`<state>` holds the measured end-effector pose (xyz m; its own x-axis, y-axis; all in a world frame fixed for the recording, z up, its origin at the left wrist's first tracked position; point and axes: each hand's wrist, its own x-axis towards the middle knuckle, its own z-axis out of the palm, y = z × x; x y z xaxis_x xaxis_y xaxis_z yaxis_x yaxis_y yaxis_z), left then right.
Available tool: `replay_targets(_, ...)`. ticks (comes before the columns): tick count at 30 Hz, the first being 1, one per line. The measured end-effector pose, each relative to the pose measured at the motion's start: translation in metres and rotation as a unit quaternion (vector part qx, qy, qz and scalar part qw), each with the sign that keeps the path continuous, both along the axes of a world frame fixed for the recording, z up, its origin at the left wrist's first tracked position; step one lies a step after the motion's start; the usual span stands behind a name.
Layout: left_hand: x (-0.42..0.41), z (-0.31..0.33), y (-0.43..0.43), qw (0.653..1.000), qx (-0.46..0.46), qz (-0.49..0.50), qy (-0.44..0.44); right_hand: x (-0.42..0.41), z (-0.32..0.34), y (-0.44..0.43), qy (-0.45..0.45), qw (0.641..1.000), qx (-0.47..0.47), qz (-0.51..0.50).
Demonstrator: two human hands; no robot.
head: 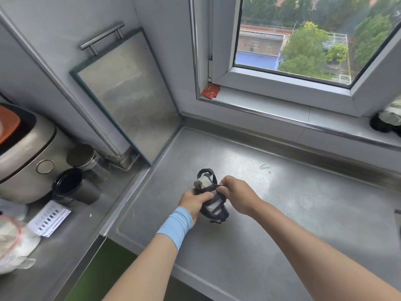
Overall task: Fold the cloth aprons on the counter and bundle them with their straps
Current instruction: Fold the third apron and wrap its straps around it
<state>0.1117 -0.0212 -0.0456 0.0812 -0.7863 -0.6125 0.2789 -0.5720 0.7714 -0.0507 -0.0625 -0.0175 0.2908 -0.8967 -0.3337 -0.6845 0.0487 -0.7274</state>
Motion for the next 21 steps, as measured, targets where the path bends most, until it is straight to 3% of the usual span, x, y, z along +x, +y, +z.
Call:
replay_targets(4,-0.002,0.006,-0.006,0.999,-0.013,-0.016,-0.036,0.006,0.002,-0.003,0.027,0.997,-0.03,-0.06)
replay_targets(10,-0.003,0.012,-0.003,0.989,-0.059,-0.069,-0.119,0.009,0.01,-0.007,0.054,0.991,0.014,-0.125)
replay_targets(12,-0.004,0.014,-0.002,0.98,-0.08,-0.09,-0.157,0.01,0.012,-0.007,0.015,0.982,0.082,-0.171)
replay_targets(16,-0.001,0.022,-0.003,0.96,-0.121,-0.123,-0.22,0.009,0.018,-0.011,-0.08,0.921,0.274,-0.266)
replay_targets(21,-0.001,0.027,-0.005,0.915,-0.173,-0.16,-0.328,0.011,0.018,-0.009,-0.192,0.888,0.283,-0.306)
